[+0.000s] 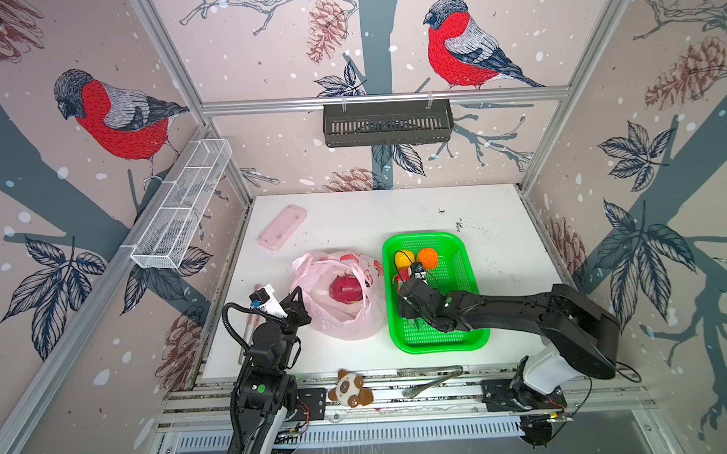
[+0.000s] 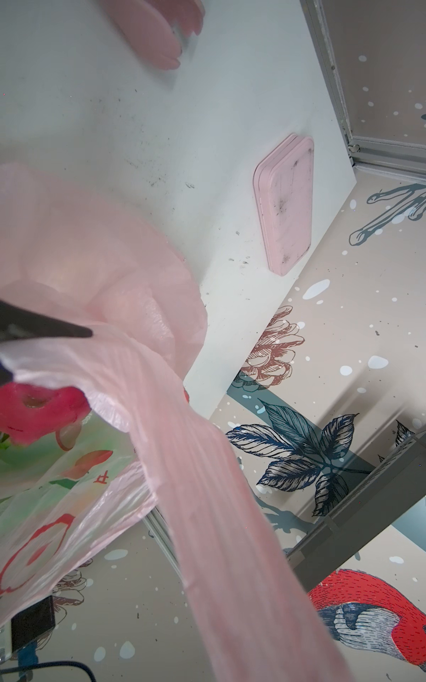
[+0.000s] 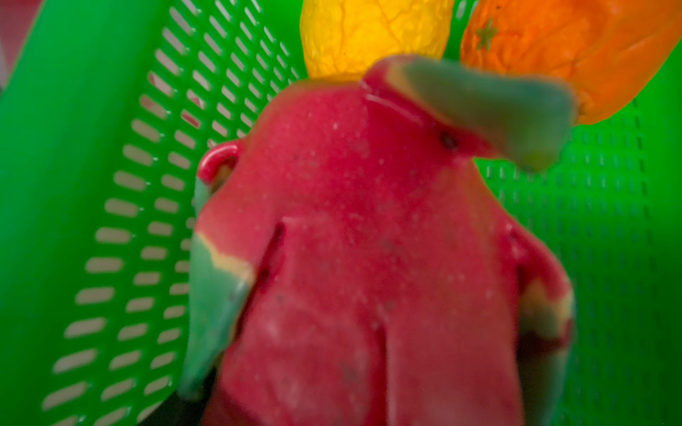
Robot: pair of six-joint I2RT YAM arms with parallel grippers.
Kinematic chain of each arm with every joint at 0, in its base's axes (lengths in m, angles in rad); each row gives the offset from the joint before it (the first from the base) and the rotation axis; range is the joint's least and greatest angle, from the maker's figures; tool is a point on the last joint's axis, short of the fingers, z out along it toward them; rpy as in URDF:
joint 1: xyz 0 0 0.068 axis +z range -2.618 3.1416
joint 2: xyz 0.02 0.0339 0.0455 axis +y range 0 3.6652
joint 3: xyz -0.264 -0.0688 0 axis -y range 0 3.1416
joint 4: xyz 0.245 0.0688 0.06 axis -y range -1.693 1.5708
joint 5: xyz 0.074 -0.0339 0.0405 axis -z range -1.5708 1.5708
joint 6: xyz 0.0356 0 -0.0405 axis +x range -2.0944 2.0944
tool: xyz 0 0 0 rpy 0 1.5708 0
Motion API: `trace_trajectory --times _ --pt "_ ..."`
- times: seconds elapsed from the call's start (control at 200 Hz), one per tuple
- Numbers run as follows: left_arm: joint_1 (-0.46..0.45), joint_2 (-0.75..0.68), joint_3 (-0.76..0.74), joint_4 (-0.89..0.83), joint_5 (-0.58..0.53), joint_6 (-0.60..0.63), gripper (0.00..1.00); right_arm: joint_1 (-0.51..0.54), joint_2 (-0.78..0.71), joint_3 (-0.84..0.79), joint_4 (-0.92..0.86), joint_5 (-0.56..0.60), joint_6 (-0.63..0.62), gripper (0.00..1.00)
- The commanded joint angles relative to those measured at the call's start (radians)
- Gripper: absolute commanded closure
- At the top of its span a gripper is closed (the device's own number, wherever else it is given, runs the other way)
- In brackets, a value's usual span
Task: Untie the knot of the plastic bag and take out the fruit
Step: 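Open the right gripper to release the dragon fruit in the basket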
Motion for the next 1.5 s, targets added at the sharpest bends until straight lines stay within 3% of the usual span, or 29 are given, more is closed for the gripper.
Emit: trace_trajectory --times 0.0,0.65,1.491 --pt "0.001 -0.002 0.005 0.008 0.000 0.000 1.00 0.003 0.000 0.010 0.002 0.023 0.007 0.17" --pt "0.000 -0.001 0.004 0.015 -0.003 0.001 1.00 0.008 -0.020 0.029 -0.030 0.043 -0.001 0.05" --pt "0.000 0.005 -0.001 0.036 0.000 -0.002 1.00 0.019 -0.137 0.034 -0.121 0.096 -0.009 0.01"
